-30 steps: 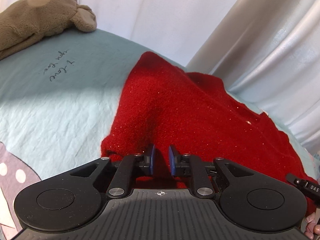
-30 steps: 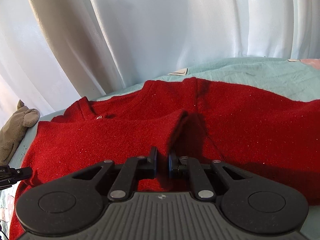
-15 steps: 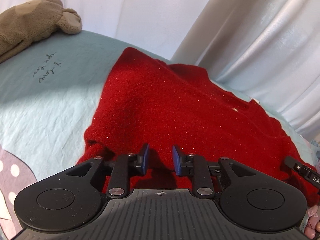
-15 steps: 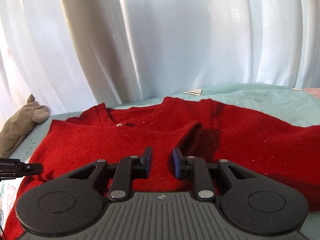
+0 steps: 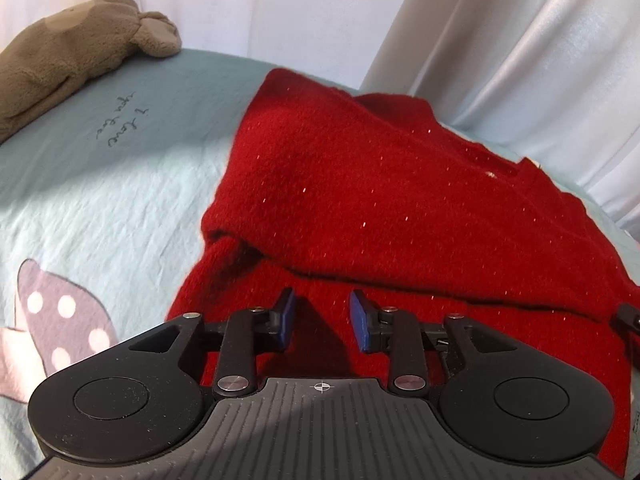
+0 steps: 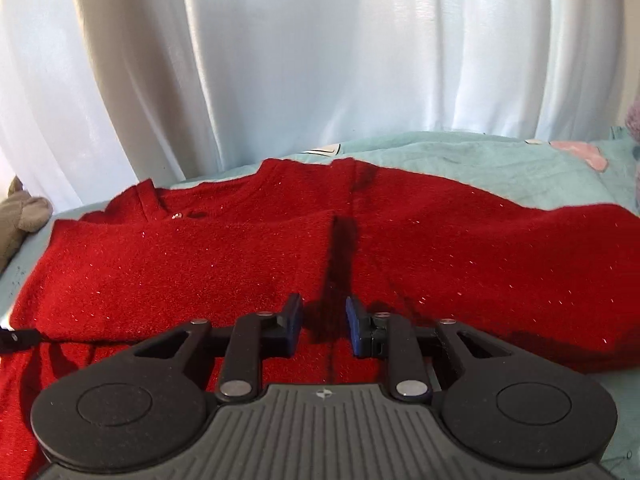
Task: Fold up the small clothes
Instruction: 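Grasp the other sleeve cuff with the right tool and lift it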
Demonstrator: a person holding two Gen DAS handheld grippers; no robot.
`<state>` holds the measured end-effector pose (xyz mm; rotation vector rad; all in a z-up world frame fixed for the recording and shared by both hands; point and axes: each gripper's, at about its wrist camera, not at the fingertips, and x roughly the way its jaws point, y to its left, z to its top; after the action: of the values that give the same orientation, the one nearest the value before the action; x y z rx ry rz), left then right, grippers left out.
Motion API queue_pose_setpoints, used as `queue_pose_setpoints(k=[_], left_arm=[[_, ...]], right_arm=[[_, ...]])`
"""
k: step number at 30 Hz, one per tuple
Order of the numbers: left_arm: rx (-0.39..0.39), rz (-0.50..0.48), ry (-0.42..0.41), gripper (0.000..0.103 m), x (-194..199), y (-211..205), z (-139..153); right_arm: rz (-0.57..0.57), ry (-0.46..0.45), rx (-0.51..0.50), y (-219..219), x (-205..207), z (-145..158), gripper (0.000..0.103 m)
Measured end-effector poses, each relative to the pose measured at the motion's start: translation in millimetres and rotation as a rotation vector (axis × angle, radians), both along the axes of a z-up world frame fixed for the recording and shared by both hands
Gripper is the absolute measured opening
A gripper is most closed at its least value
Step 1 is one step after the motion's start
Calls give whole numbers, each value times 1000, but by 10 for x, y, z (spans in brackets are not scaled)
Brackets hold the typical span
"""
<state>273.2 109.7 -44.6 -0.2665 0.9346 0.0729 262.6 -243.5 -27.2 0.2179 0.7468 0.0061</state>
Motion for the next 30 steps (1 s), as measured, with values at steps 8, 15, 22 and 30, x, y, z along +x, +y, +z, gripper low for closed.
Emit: queue_pose_setpoints(k=[8,15,22,30], left_arm=[[-151,25,-30,70,-593,-178,112],[-140,-27,15,80,-661,-528,-6],[-112,-26,23,84,-649,-615,-17],[-82,-30,23,86,-636,-681,-26]], right_arm=[[-297,-104,155,-1285,-766,112,43],[-709,-170,359,-2582,-1449,-89,47],[-886,-215,535,-3113,-1793,-366,47],[-919,-297,676,-3430,-1730,-637,36]])
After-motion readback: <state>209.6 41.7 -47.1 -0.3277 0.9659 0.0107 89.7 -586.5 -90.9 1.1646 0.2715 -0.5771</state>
